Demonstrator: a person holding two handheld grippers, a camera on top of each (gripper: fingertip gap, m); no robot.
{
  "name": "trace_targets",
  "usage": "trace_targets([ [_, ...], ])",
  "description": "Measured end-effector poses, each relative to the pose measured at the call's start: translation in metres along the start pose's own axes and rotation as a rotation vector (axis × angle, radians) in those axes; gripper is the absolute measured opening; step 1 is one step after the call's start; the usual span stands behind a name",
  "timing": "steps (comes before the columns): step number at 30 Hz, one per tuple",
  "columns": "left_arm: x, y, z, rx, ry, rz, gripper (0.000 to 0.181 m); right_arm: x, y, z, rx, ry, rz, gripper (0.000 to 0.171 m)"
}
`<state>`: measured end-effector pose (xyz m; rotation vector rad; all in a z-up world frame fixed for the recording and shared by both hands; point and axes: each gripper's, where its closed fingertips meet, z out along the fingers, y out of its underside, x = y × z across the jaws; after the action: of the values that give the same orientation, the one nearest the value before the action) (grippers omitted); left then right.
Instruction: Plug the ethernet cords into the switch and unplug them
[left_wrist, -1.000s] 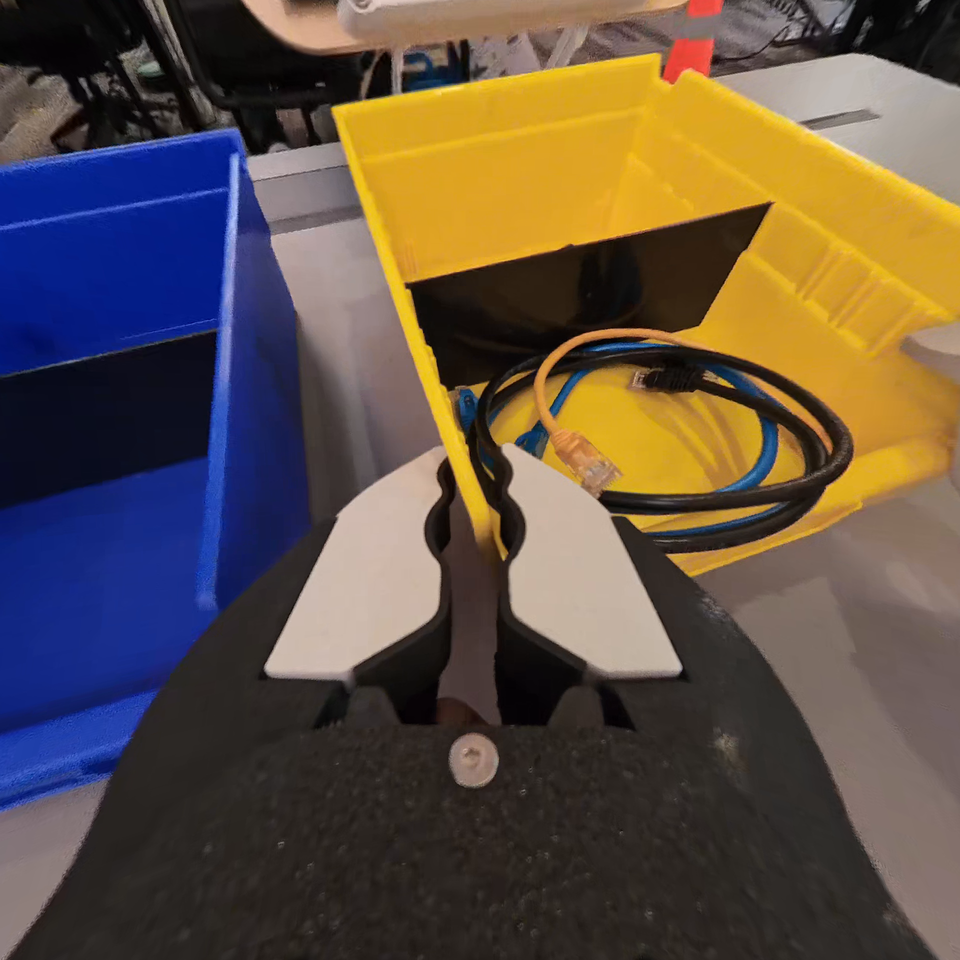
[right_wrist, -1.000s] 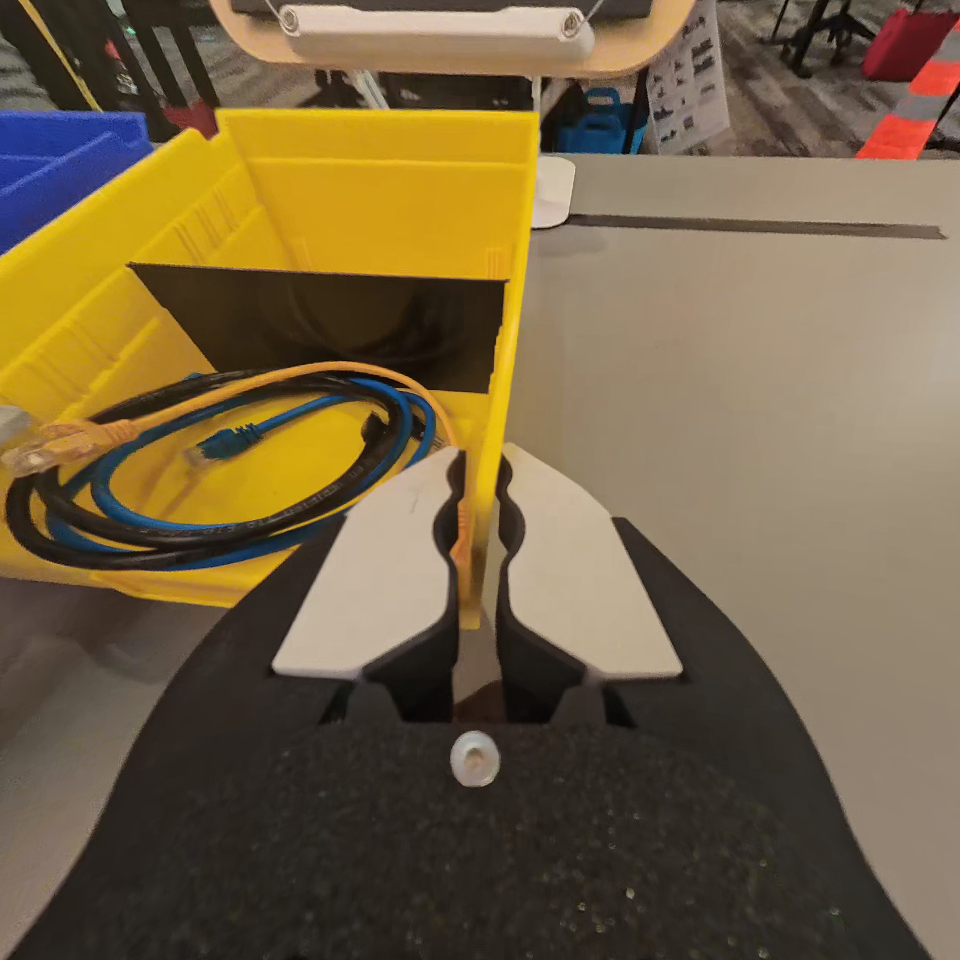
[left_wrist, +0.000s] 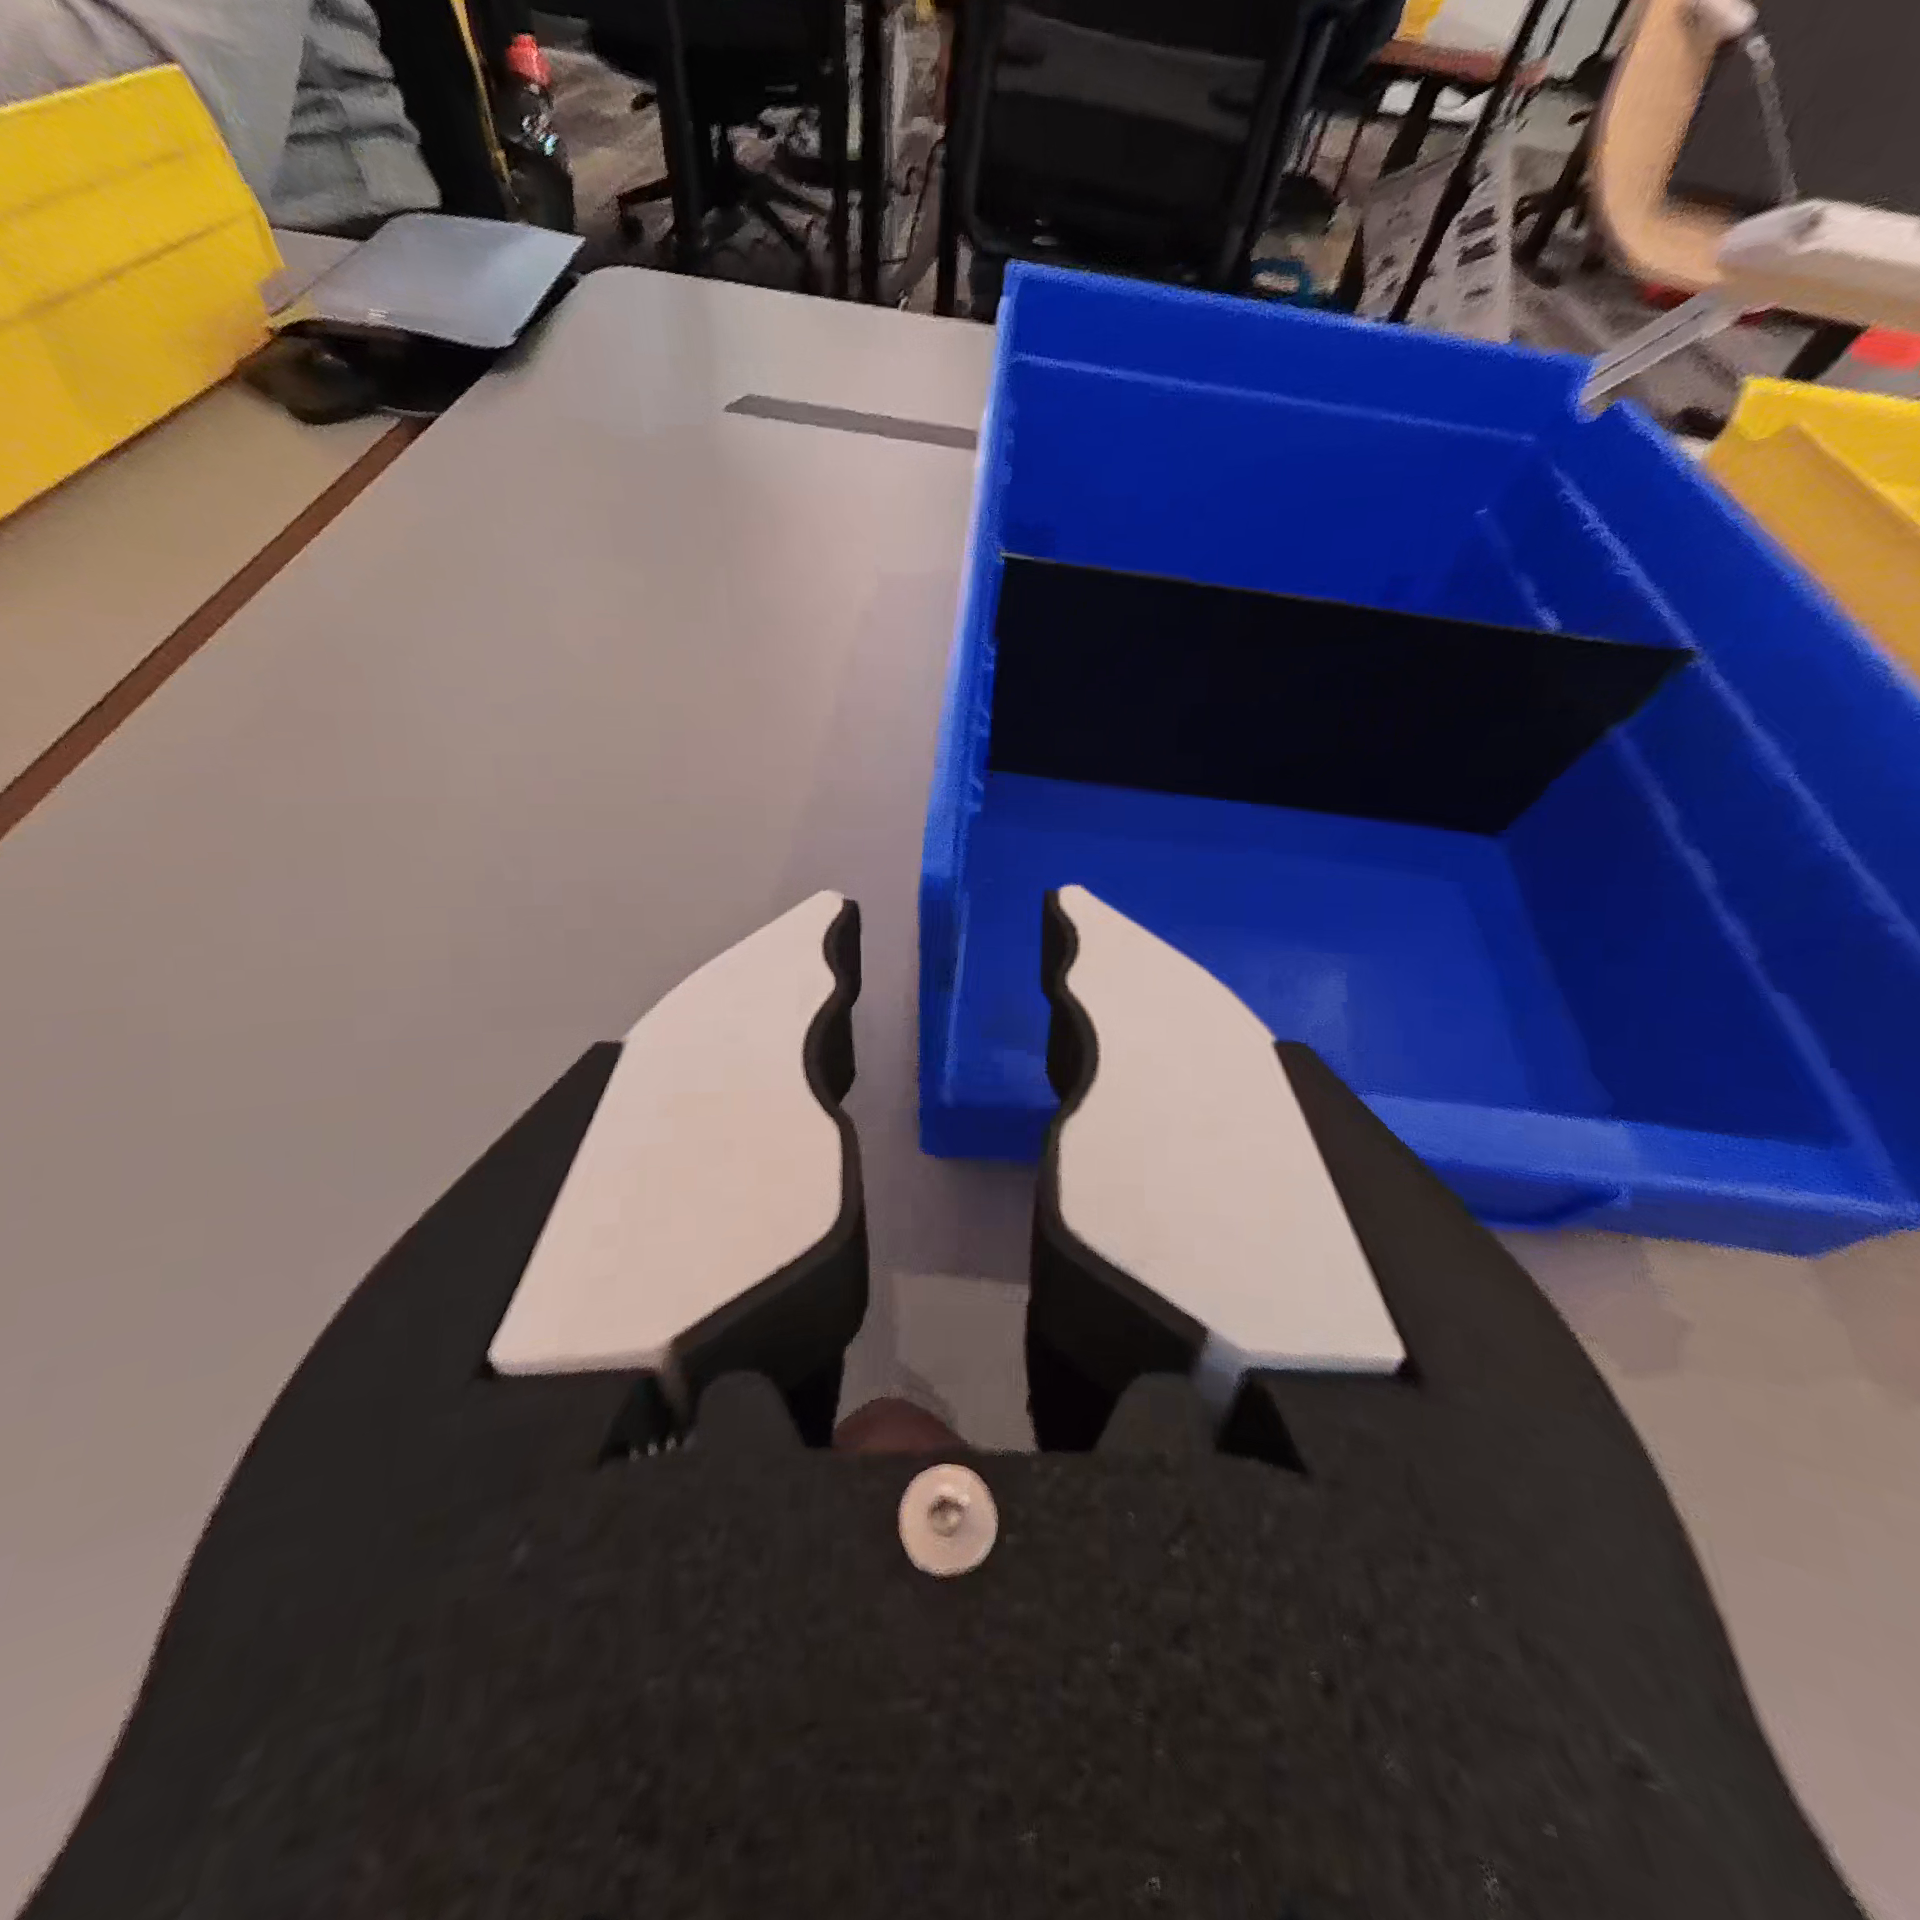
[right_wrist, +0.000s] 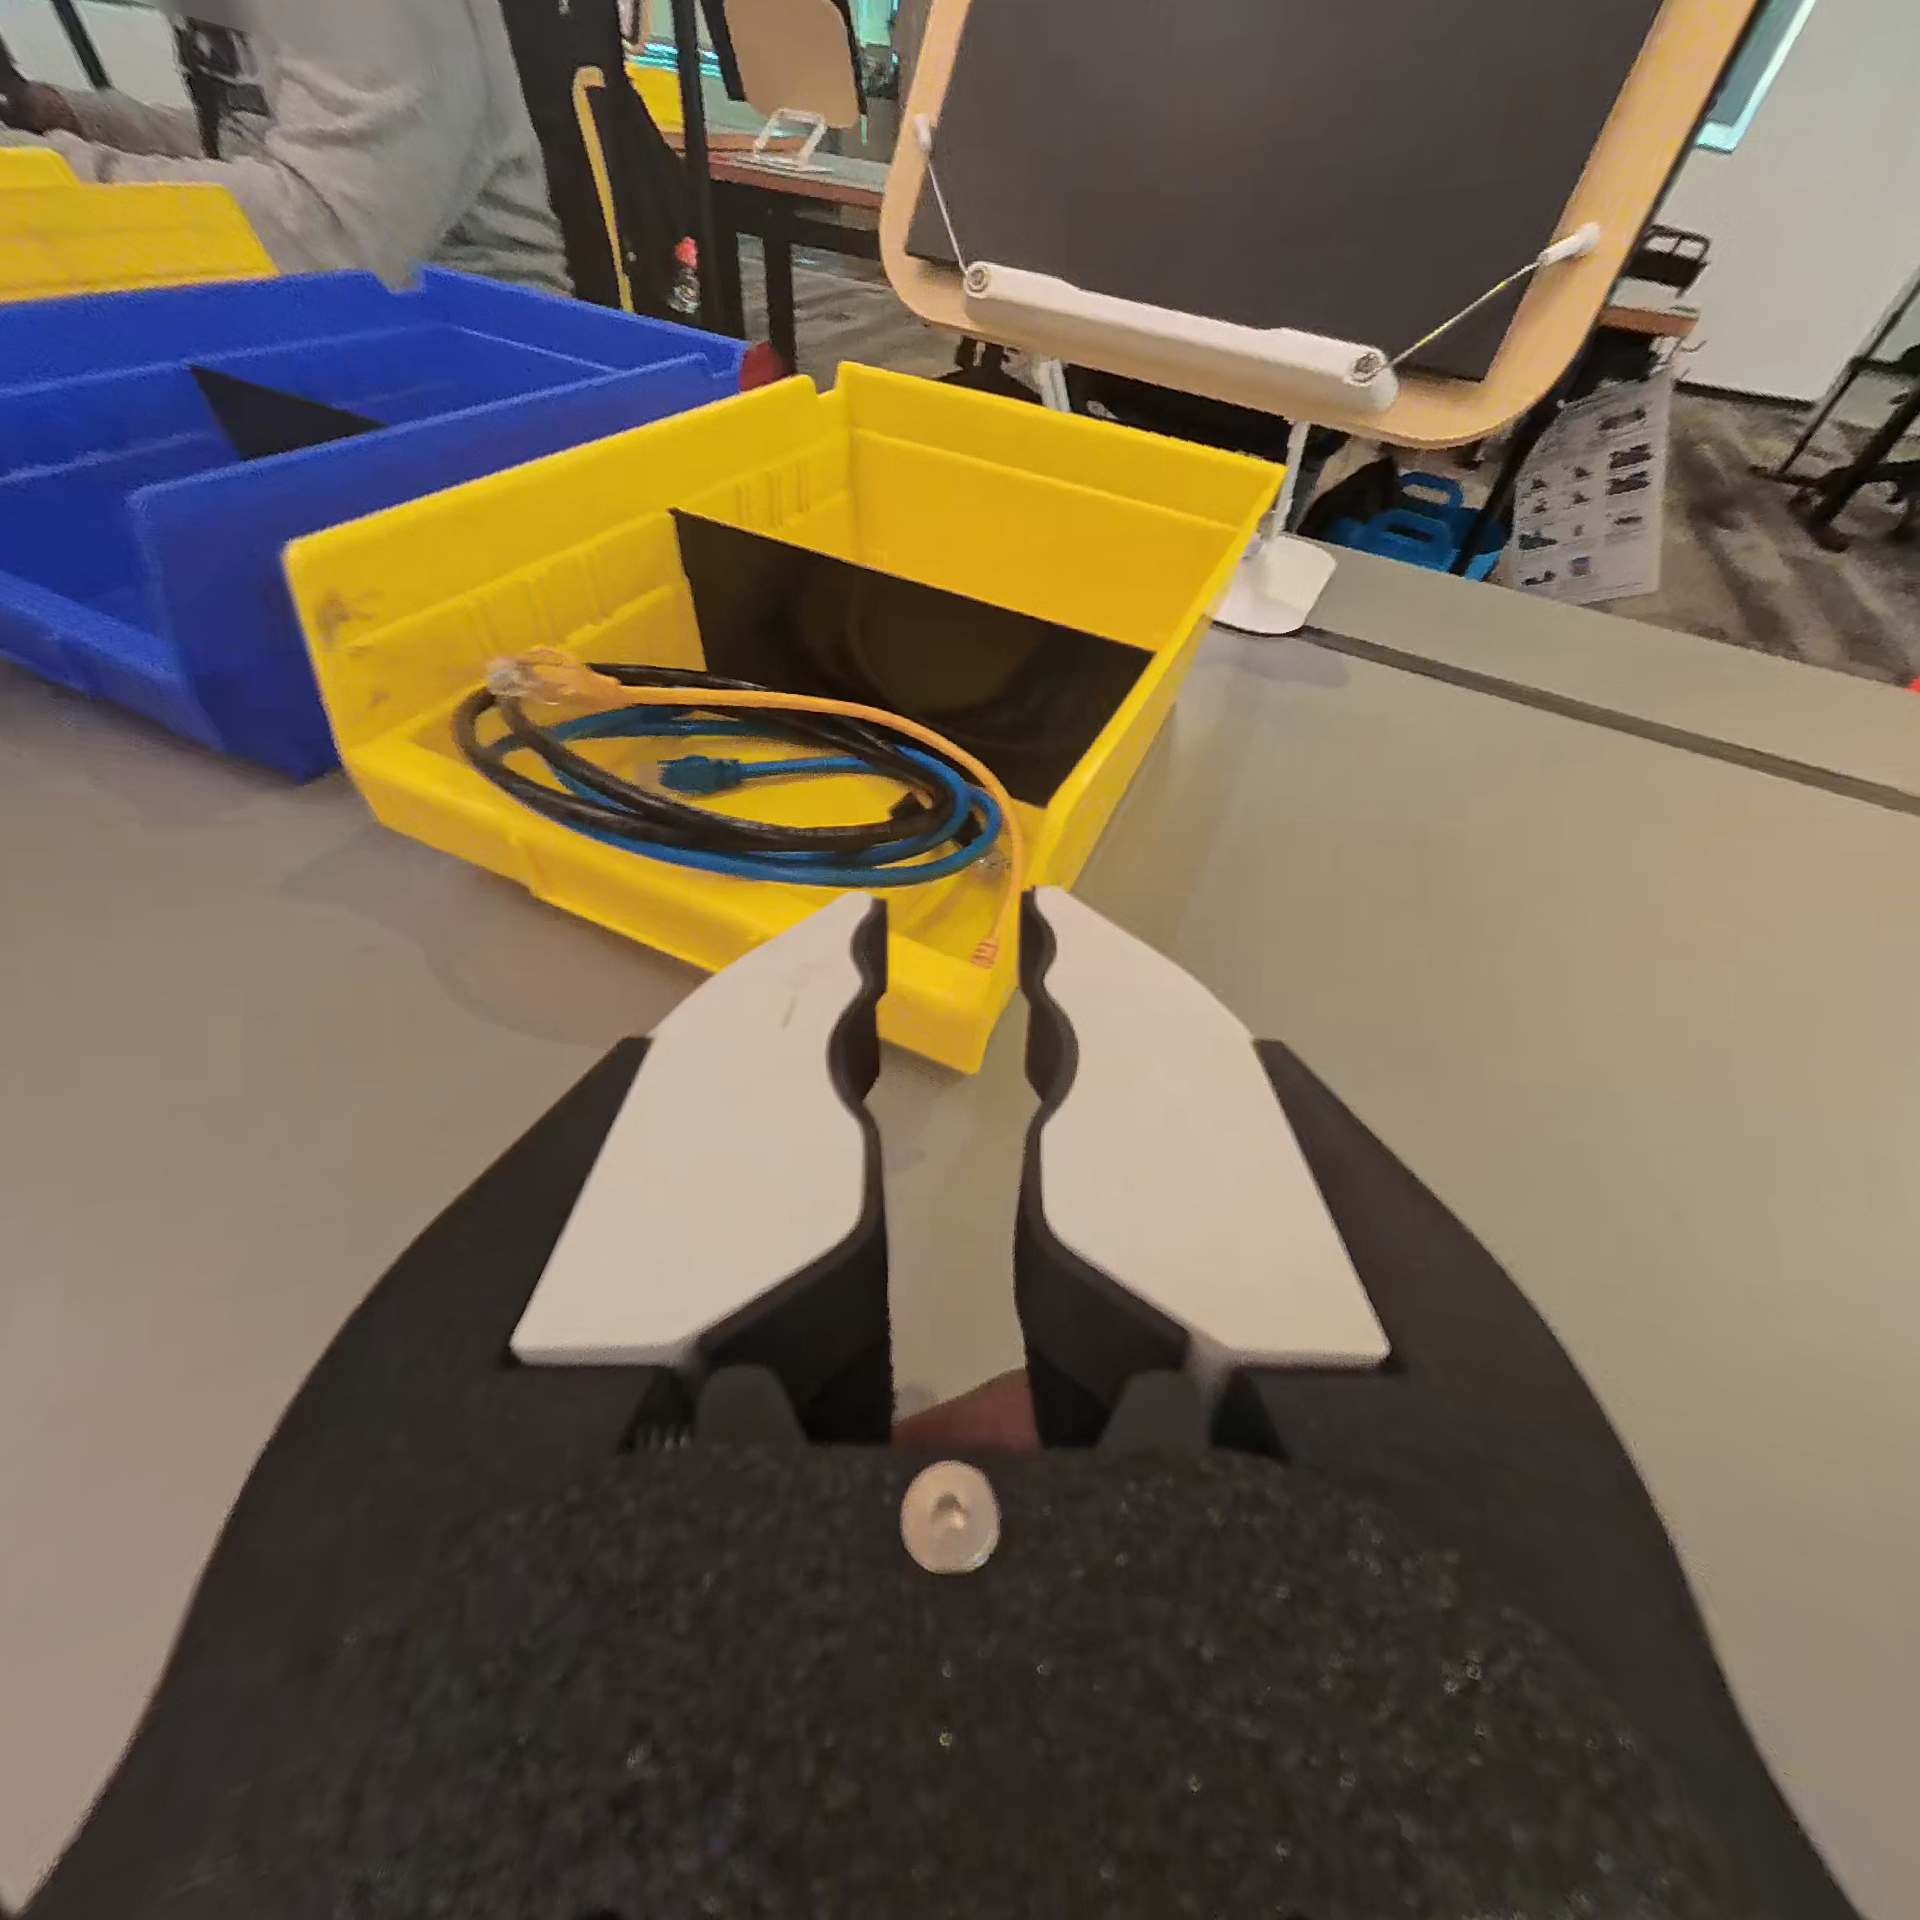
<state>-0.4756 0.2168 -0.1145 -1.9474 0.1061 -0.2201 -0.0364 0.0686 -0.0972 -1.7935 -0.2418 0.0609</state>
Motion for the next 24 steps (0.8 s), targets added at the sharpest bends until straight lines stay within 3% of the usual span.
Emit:
trace_targets([
  [2,0.001,0.000,0.013,-0.009,0.010,-0.022,0.029,-0.002,-0.003,-0.008,0.025,-0.008,0.017,0.024],
  [4,-0.001,0.002,0.022,-0.028,0.013,-0.058,0.009,-0.006,-0.006,-0.013,0.045,-0.015,0.012,0.023],
  [9,0.008,0.007,0.018,-0.060,0.039,-0.058,0.003,-0.059,-0.001,-0.018,0.017,-0.131,0.011,0.024],
  [12,0.019,0.018,-0.003,-0.101,-0.014,0.027,0.003,-0.120,0.007,-0.018,-0.036,-0.252,-0.002,0.024],
  [17,0.035,0.039,-0.049,-0.159,-0.117,-0.052,0.003,-0.198,0.008,-0.005,-0.113,-0.430,0.078,0.026],
  [24,0.045,0.067,-0.118,-0.145,-0.165,-0.025,0.003,-0.218,0.000,0.029,-0.123,-0.364,0.058,0.036],
])
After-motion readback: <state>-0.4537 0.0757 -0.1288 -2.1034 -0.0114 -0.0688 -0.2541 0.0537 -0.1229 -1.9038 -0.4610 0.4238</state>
